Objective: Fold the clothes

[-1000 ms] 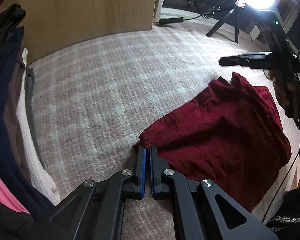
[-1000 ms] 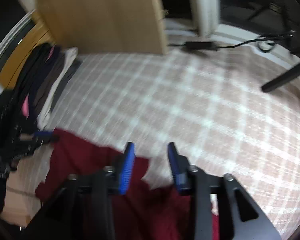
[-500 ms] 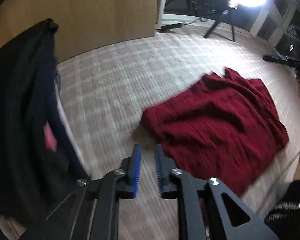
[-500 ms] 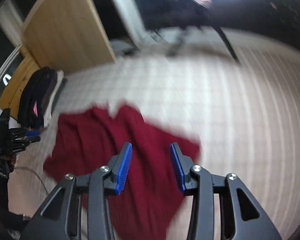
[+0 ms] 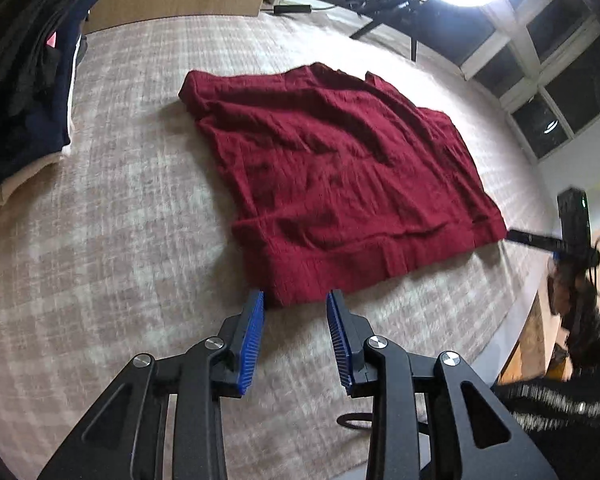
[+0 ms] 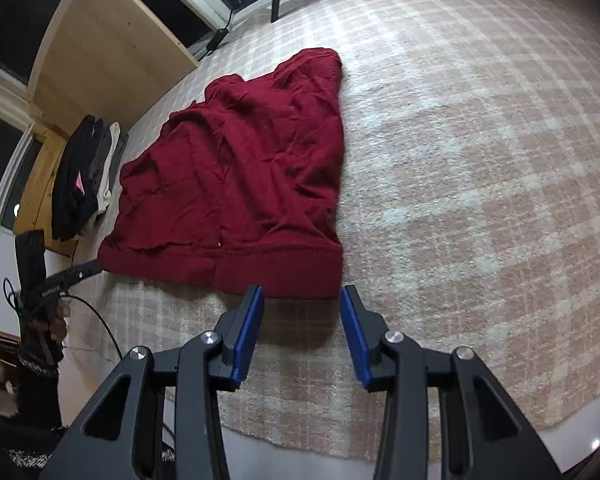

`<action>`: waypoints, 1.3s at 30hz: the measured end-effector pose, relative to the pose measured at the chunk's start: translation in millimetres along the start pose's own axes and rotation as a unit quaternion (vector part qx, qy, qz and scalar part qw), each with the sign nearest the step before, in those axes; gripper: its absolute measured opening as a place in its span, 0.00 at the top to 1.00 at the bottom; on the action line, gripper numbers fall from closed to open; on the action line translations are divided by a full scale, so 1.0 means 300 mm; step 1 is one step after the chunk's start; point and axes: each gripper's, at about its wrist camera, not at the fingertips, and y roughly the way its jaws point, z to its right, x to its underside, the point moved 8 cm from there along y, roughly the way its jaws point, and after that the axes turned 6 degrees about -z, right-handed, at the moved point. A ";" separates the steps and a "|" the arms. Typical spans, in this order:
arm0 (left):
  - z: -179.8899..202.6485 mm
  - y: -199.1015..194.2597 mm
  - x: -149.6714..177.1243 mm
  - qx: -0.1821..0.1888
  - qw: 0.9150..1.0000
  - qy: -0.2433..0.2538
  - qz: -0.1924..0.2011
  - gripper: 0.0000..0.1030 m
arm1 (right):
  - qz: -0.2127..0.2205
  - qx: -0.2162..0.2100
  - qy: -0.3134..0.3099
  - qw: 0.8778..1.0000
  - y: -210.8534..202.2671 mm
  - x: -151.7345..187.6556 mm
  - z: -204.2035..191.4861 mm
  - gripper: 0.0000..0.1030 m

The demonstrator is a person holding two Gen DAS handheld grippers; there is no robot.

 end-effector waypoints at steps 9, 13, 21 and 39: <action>0.019 0.038 -0.031 -0.018 0.999 0.023 -0.013 0.75 | -0.011 -0.001 -0.008 1.000 0.023 -0.050 0.004 0.57; 0.015 0.043 -0.033 -0.030 0.999 0.028 -0.016 0.87 | 0.005 0.010 -0.017 1.000 -0.018 -0.057 0.009 0.56; 0.027 0.042 -0.024 -0.042 0.998 0.040 -0.015 0.94 | -0.013 0.026 -0.057 0.998 0.046 -0.093 -0.033 0.65; 0.026 0.068 0.113 -0.052 0.996 0.030 -0.067 0.87 | -0.015 0.076 -0.103 0.992 -0.104 -0.158 -0.054 0.82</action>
